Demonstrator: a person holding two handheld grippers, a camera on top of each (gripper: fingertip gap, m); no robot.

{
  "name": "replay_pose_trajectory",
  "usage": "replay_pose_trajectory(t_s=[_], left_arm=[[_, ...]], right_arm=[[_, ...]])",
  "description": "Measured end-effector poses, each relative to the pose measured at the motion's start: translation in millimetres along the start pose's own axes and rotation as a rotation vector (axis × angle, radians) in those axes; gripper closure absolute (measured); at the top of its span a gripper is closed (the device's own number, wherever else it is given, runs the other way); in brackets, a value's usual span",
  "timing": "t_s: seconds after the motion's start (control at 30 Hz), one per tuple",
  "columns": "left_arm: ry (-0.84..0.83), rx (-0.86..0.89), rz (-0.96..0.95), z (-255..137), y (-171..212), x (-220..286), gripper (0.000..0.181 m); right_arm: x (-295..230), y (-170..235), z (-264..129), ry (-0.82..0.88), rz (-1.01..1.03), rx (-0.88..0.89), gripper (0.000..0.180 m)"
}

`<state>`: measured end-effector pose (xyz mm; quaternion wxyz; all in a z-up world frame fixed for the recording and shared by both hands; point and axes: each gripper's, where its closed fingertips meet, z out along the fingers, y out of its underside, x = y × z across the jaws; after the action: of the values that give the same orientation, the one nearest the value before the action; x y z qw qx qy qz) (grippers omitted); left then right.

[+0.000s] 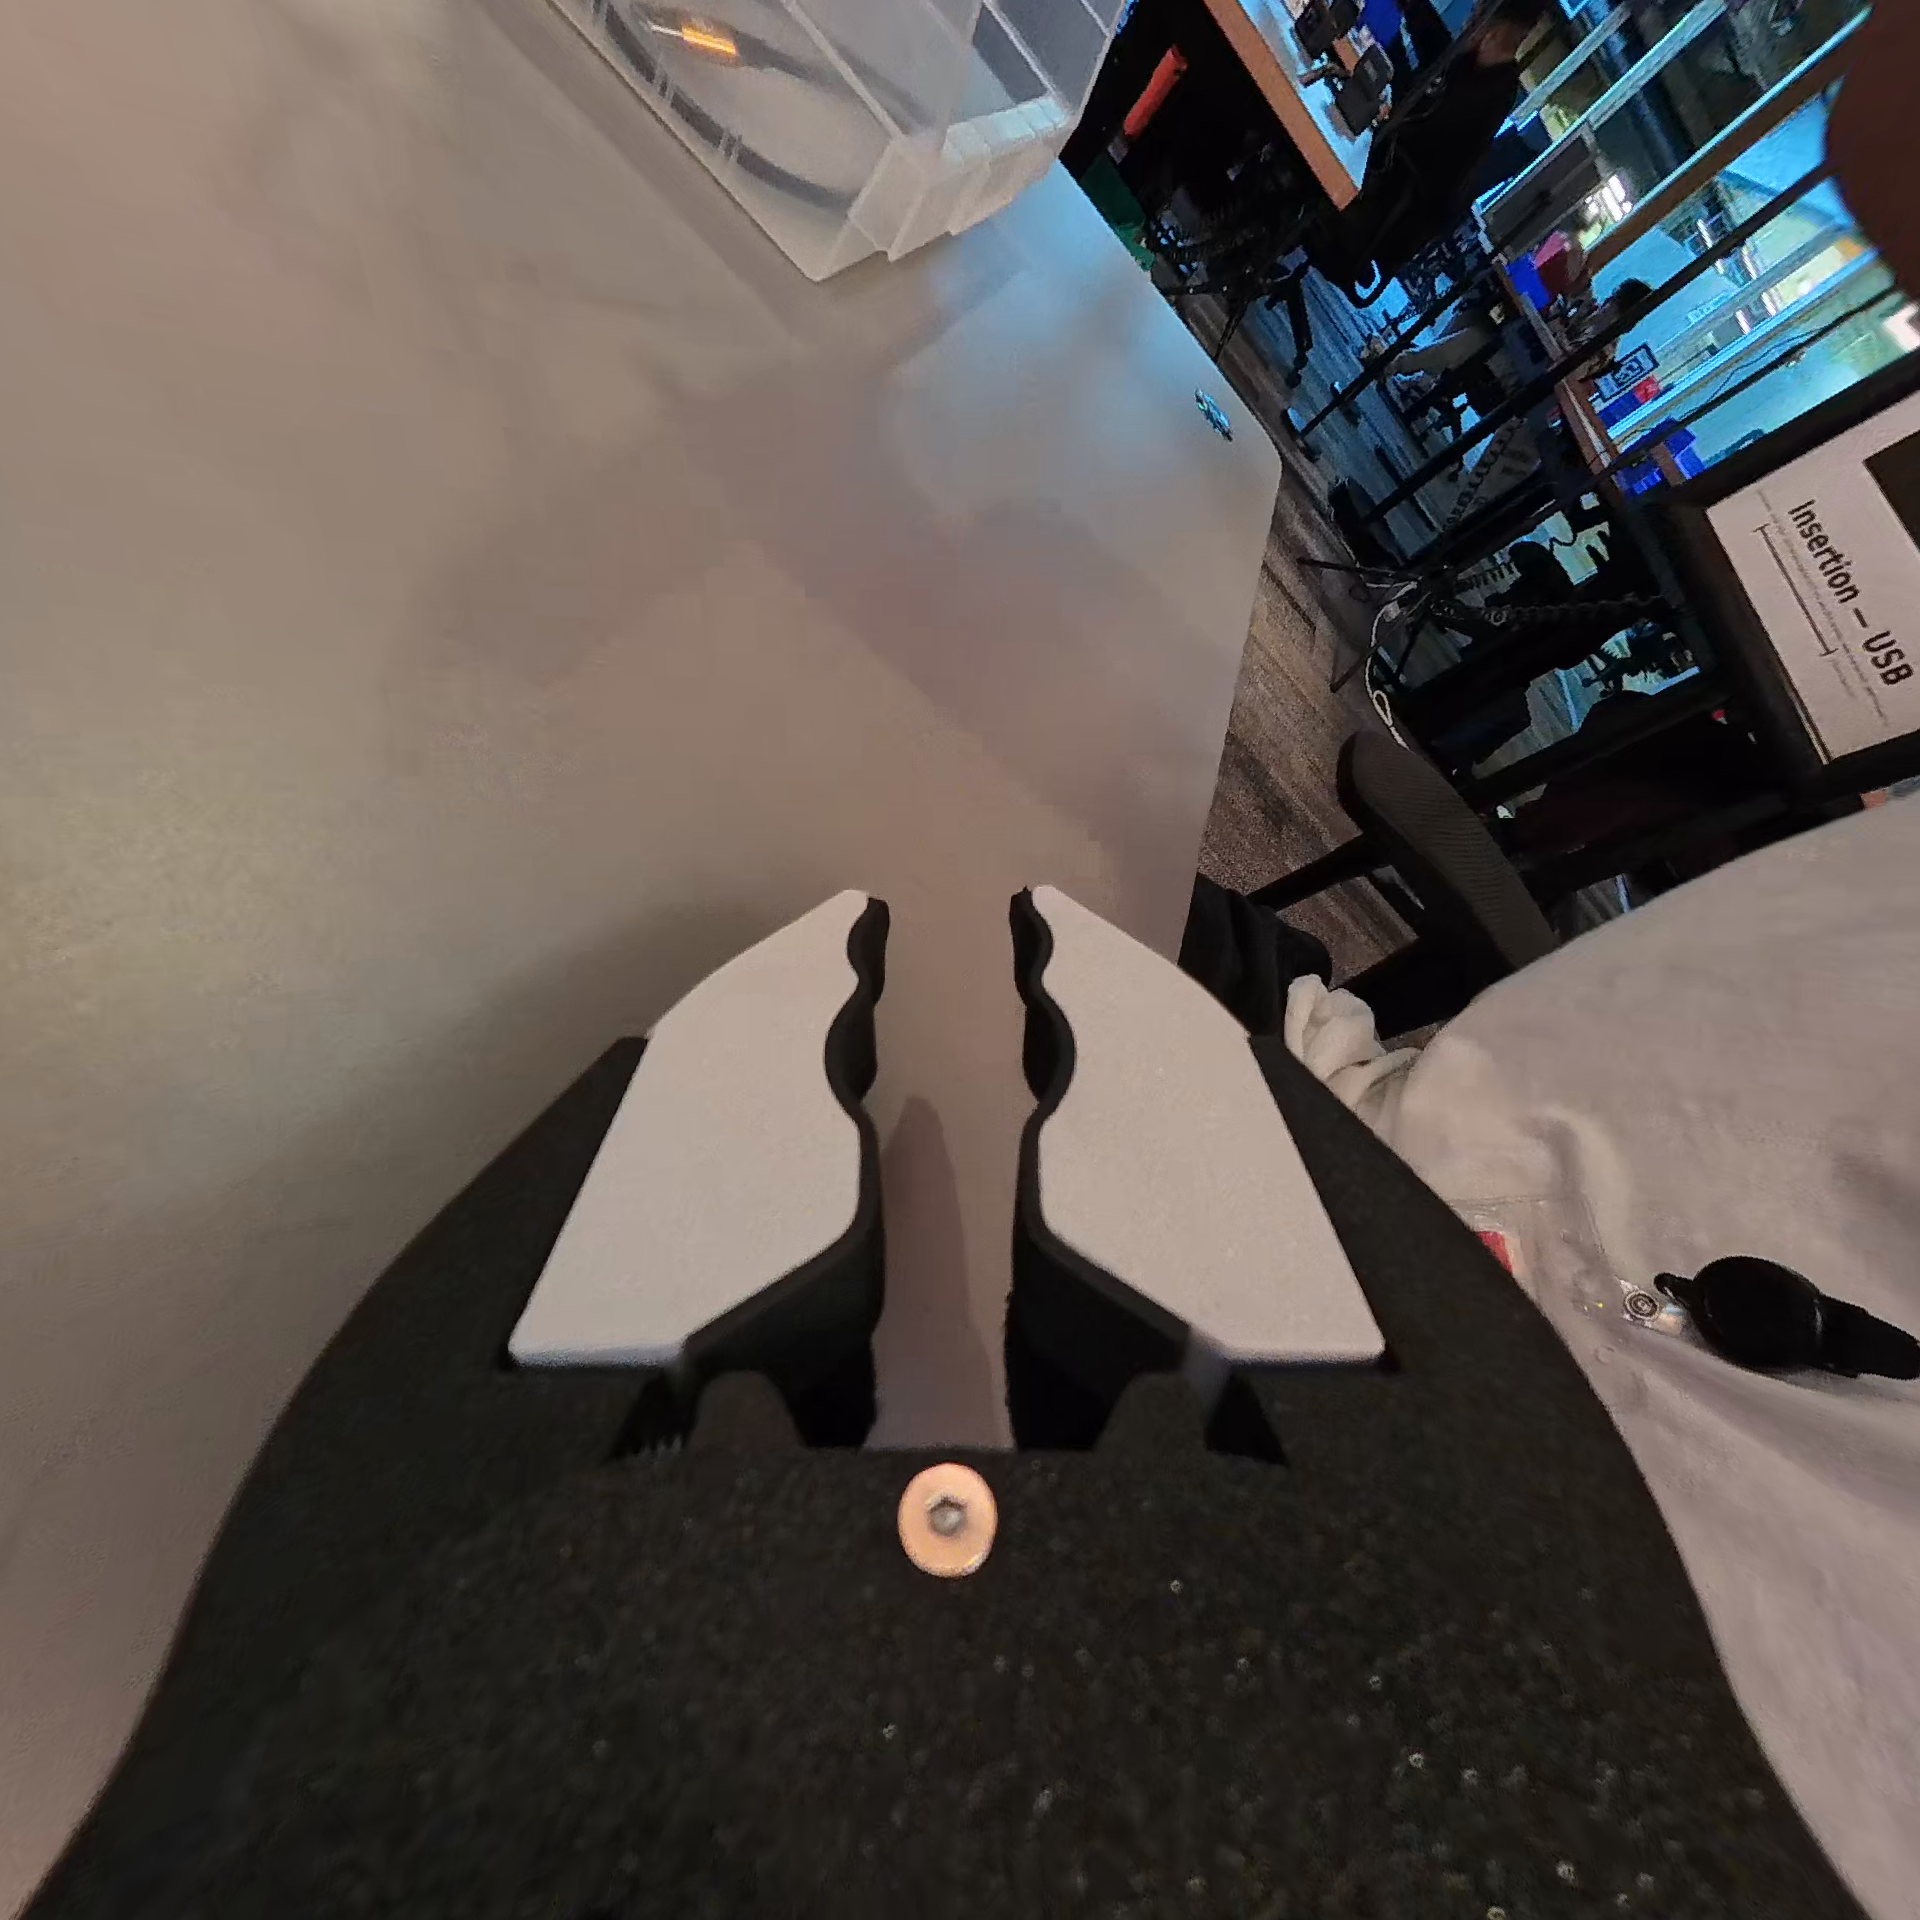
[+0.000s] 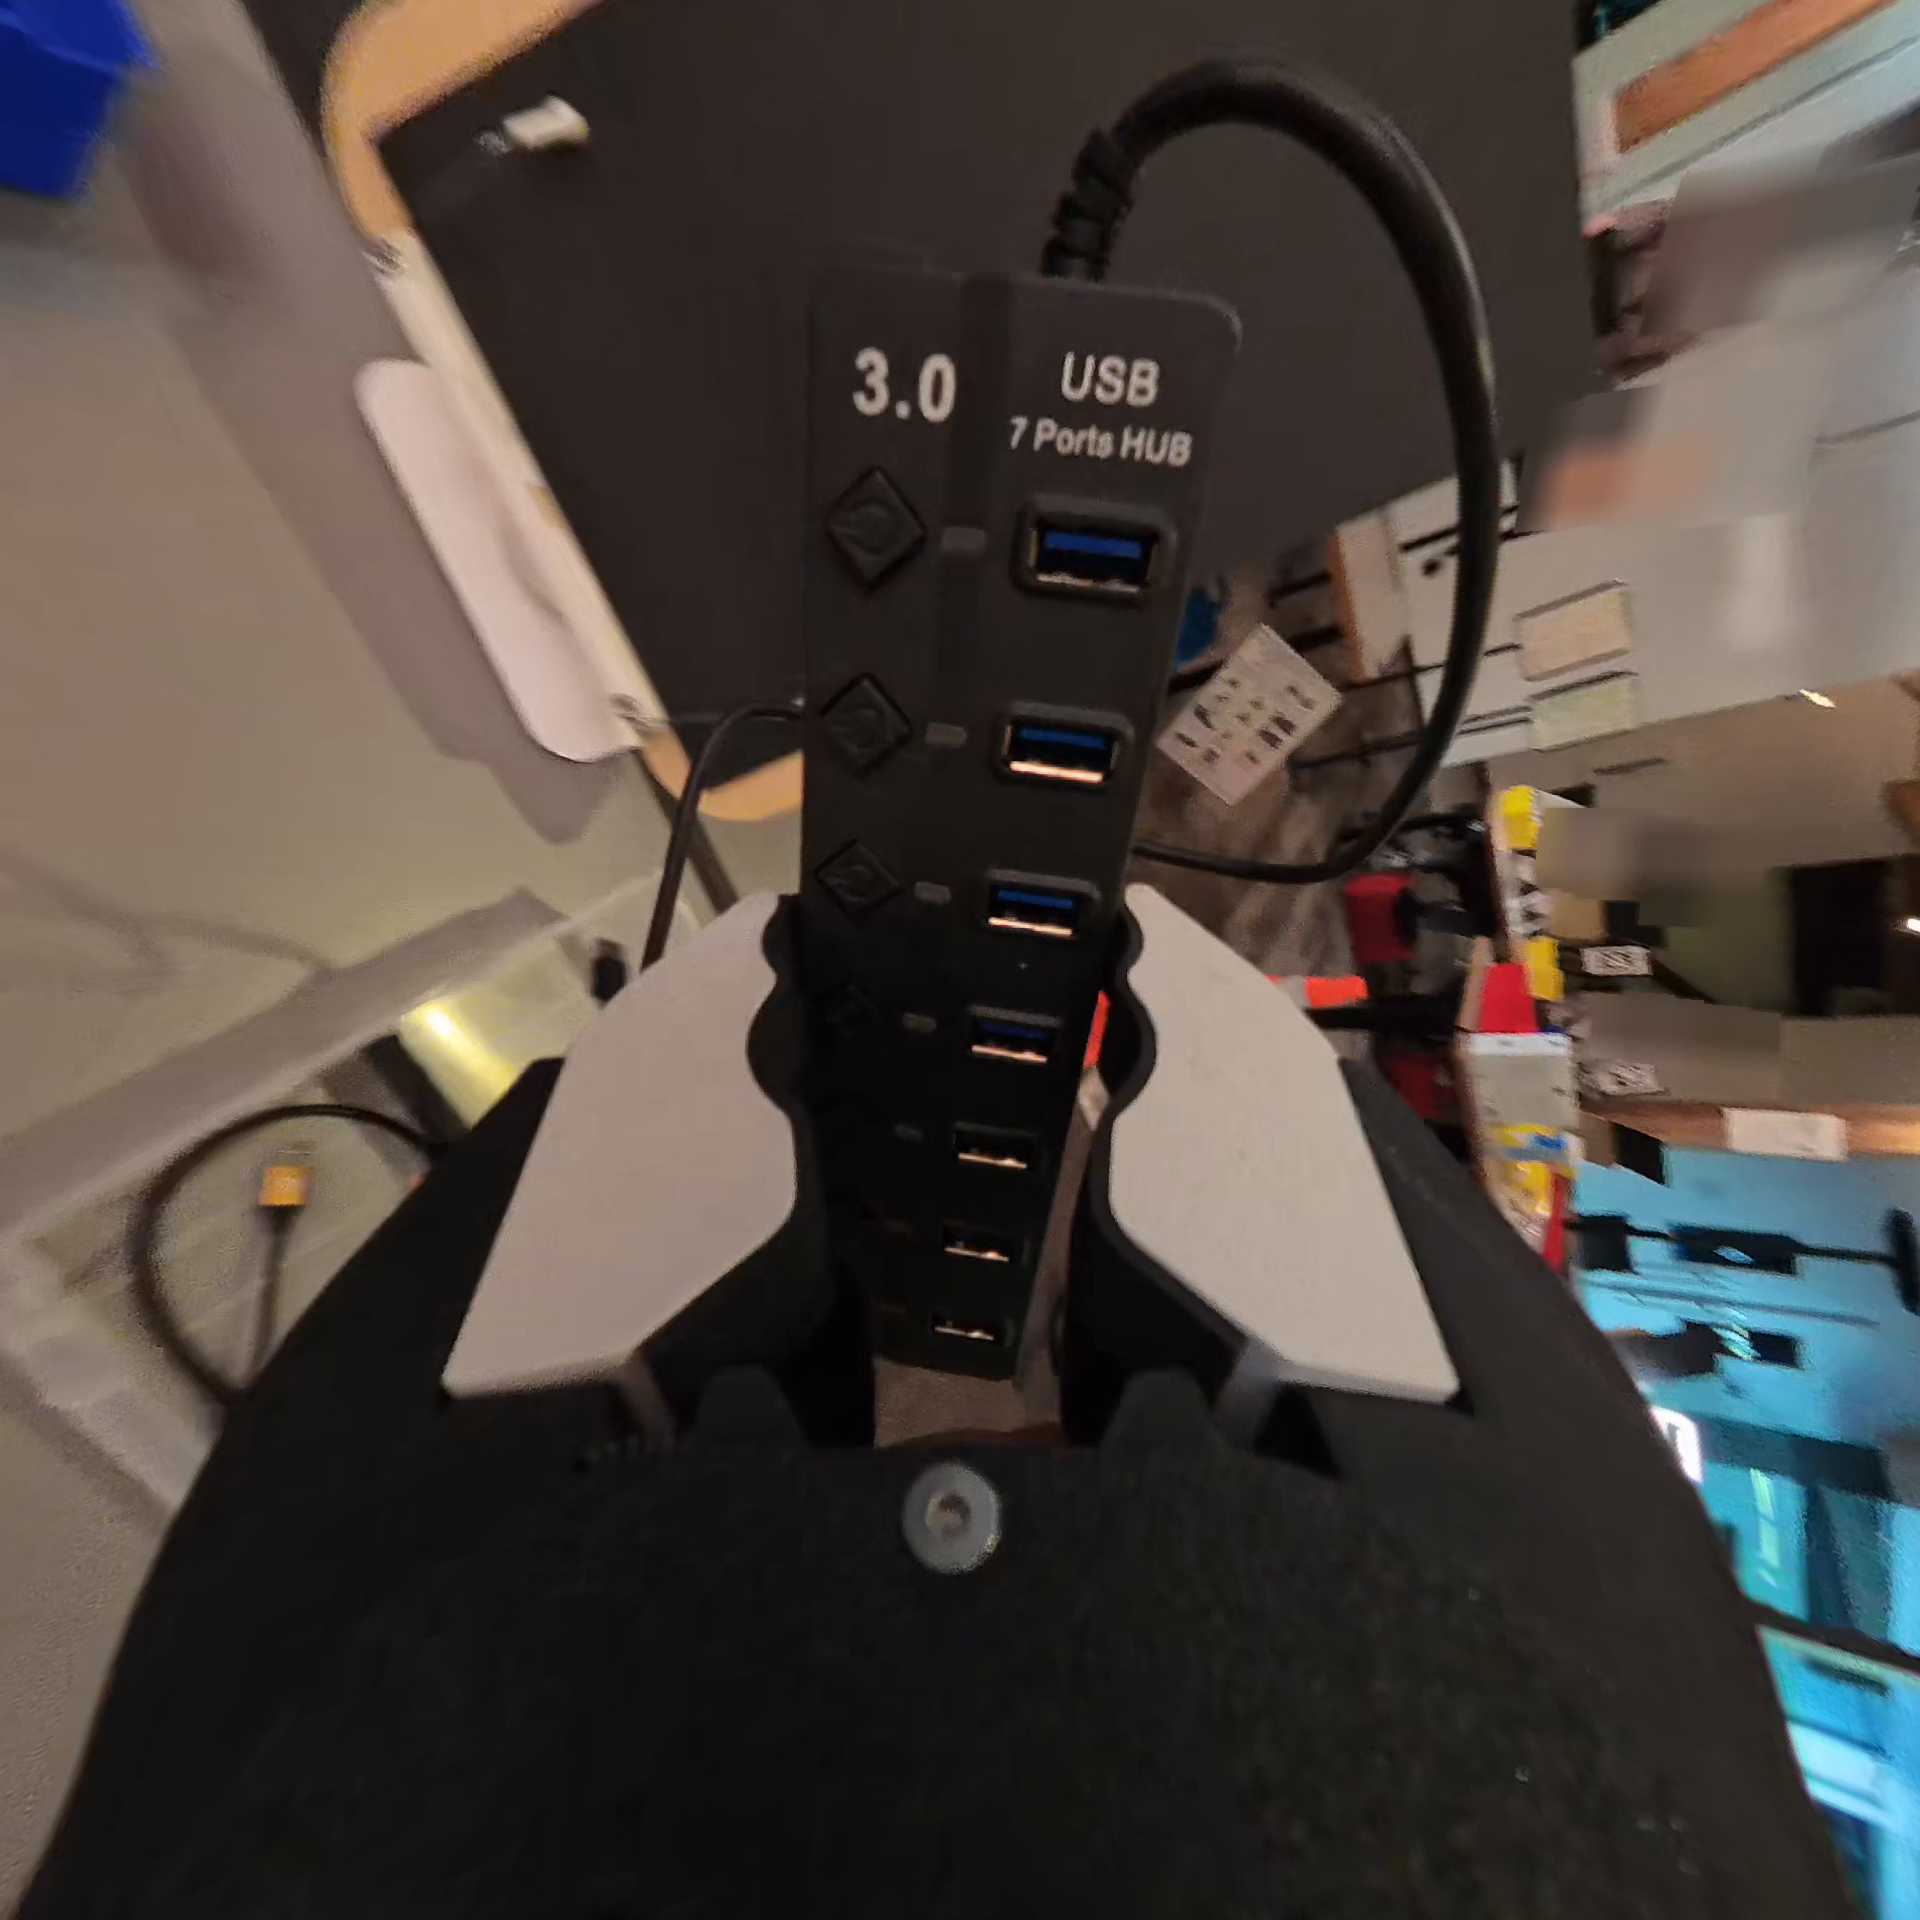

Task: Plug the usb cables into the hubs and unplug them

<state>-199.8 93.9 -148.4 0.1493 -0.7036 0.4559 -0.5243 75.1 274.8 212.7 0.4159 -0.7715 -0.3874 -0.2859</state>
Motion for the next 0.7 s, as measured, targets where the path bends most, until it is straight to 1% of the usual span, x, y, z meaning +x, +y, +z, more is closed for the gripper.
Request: replay_pose_trajectory(t_s=[0.07,0.17,0.27,0.37,0.47,0.6,0.7], left_arm=[[-0.004,-0.007,0.003,1.0,1.1,-0.6,0.158],[-0.011,-0.014,0.008,1.9,2.2,-0.6,0.158],[-0.024,-0.018,0.016,1.6,3.3,-1.2,0.158],[-0.031,-0.021,0.017,1.1,4.4,-2.6,0.158],[-0.033,-0.027,0.014,1.5,5.5,-4.8,0.158],[-0.031,-0.034,0.010,3.1,6.4,-5.7,0.158],[-0.032,-0.034,0.014,4.1,6.2,-5.0,0.158]], right_arm=[[19.5,12.7,9.2,0.039,-0.010,-0.017,0.125],[20.9,42.3,39.5,0.037,-0.016,-0.043,0.125],[-3.4,82.3,75.3,0.005,-0.042,-0.087,0.125],[-25.4,117.1,98.8,0.005,-0.051,-0.120,0.125],[-54.3,140.0,115.3,-0.070,0.009,-0.126,0.124],[-89.9,180.7,141.5,-0.160,-0.016,-0.217,0.124],[-111.1,197.0,159.7,-0.273,0.011,-0.221,0.124]])
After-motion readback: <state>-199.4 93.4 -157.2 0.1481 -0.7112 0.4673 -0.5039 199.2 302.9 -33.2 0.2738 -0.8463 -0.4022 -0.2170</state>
